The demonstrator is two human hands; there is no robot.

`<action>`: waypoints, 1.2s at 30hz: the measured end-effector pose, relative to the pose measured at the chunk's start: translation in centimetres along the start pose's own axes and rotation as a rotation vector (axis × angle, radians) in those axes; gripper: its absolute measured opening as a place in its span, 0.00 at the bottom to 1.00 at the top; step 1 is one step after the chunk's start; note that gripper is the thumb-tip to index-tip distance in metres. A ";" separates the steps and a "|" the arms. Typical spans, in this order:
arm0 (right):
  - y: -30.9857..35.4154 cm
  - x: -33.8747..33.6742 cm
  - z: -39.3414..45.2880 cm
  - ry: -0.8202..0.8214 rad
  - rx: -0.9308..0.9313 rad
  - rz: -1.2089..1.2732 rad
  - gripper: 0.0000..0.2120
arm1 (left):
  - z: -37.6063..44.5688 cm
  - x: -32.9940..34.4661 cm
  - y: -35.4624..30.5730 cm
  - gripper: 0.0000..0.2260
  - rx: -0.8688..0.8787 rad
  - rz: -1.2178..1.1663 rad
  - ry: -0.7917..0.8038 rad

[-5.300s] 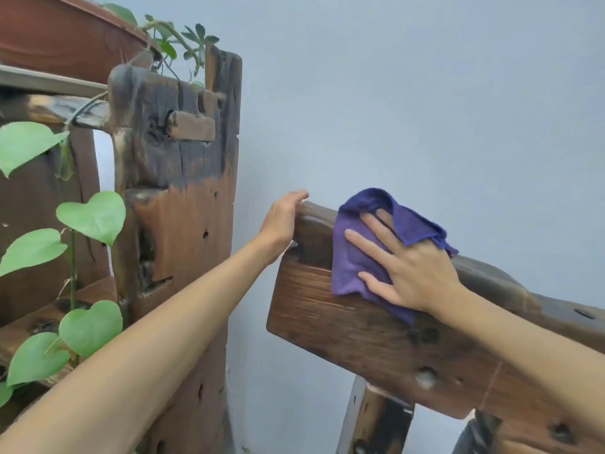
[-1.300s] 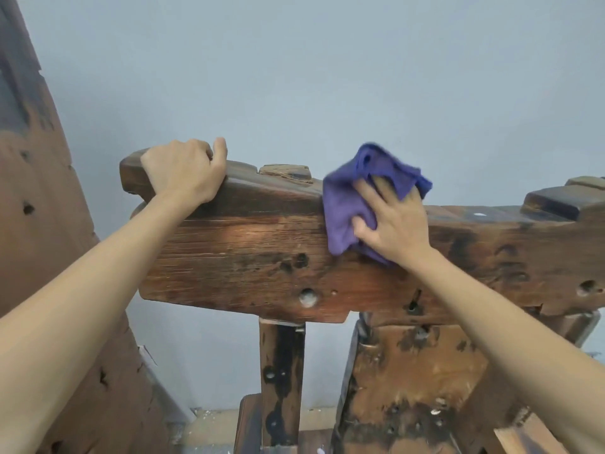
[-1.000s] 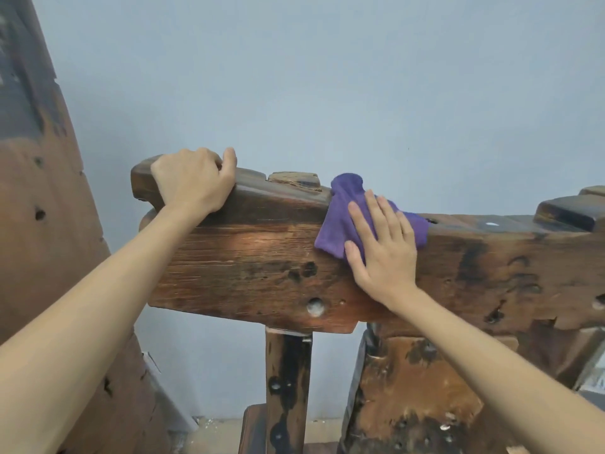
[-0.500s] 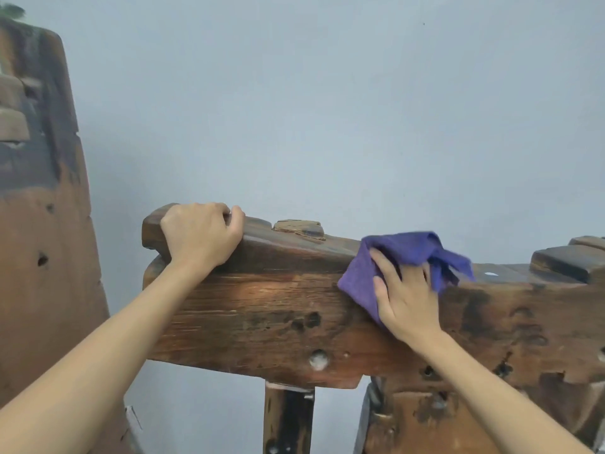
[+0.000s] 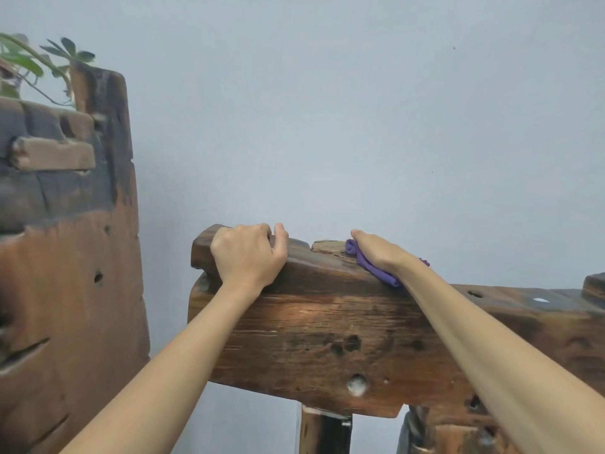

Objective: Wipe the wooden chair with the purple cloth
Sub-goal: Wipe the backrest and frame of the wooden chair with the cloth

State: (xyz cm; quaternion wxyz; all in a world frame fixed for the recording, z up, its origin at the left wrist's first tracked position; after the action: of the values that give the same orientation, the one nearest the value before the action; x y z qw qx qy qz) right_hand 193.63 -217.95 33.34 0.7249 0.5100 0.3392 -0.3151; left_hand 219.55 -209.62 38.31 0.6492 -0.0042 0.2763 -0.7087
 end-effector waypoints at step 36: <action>1.6 -1.8 -7.5 -0.497 -0.028 -0.449 0.30 | -1.0 -0.6 0.7 0.15 0.178 -0.209 -0.063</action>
State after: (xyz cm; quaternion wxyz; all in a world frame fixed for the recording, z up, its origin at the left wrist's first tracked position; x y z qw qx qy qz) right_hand 192.64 -210.17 33.80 0.7050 0.3202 0.2602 -0.5769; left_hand 219.95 -208.71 37.37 0.5781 0.0027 0.1899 -0.7936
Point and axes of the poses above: each hand's wrist, its own z-axis towards the middle knuckle, its own x-axis out of the palm, y = z × x, the point moved 9 cm from there along z, towards the middle knuckle, and after that the axes turned 13 degrees about -x, right-handed, at the moved point
